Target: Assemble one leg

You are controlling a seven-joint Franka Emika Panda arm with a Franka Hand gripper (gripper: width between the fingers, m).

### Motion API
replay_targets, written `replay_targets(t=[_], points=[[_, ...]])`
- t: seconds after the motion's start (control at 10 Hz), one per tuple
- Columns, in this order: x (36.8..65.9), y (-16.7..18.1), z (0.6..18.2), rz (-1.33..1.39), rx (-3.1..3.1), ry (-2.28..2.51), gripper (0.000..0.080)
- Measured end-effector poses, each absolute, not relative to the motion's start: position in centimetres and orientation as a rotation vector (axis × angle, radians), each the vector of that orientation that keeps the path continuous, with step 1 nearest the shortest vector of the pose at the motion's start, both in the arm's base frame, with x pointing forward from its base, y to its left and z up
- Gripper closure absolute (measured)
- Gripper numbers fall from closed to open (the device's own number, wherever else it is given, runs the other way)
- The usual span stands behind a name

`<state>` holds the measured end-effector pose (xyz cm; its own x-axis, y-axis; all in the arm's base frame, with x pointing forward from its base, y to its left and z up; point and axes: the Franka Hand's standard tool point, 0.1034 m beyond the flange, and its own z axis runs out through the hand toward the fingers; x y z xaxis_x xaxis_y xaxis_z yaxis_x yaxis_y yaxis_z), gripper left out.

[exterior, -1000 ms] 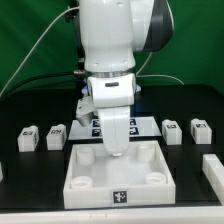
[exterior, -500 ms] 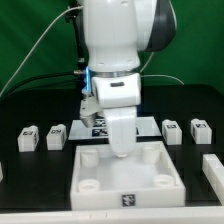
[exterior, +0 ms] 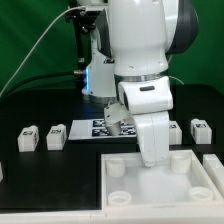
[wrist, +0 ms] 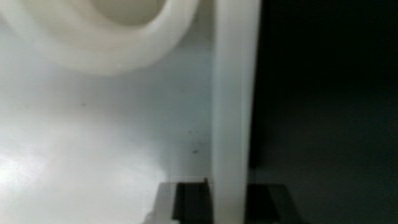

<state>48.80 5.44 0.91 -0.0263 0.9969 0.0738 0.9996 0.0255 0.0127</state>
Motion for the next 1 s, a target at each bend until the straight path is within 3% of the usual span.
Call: replay_targets(t=[0.7,0.8,1.0], points=[[48.91,6.55,0.89,-0.111,-2.175,-2.195,0.0742],[48.92,6.50,0.89,-0.110,-2.176,-2.194,0.0652],[48.92,6.42,0.89,-0.110,-2.178,-2.193,0.0333]])
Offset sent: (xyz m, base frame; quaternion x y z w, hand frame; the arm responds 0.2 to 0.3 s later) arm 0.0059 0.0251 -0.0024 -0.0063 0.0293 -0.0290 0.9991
